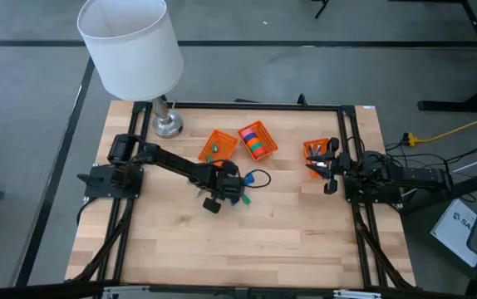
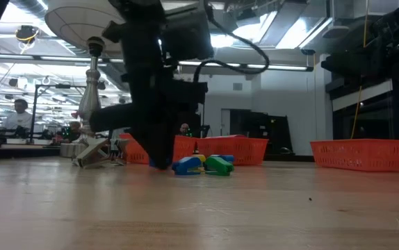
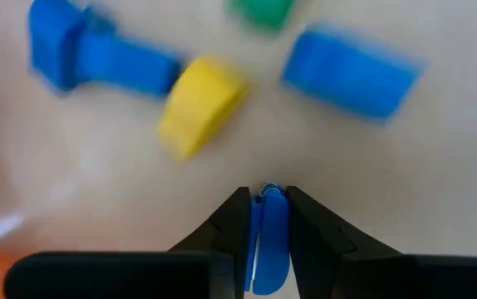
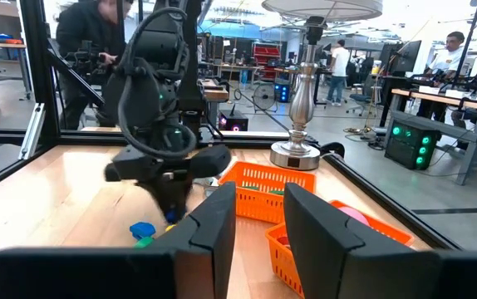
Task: Pick and place Stapler, Stapler remover, tape
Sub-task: Put the blue stapler into the left orange bin
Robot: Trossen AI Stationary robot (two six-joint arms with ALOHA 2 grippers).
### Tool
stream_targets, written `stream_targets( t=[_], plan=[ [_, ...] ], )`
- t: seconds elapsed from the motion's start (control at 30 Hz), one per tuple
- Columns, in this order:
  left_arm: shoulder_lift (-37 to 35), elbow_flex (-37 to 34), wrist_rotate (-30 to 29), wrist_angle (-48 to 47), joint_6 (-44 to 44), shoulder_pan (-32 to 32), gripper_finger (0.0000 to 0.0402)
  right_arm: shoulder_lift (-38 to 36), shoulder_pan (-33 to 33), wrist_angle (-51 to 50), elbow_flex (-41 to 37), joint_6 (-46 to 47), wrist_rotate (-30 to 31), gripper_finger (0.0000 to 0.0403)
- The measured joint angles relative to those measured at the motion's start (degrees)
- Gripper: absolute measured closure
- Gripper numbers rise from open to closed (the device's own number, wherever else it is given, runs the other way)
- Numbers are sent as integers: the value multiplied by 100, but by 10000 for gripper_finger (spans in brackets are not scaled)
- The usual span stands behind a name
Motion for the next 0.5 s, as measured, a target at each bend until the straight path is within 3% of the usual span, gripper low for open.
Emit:
stream_targets(
  t=[0.17, 0.5],
  plan=[
    [-5, 434, -658, -514, 194, 143, 342, 1, -1, 0, 0, 1, 0, 295],
    [-19, 1448, -861, -878, 268, 548, 342, 1, -1, 0, 0, 1, 0, 295]
  ],
)
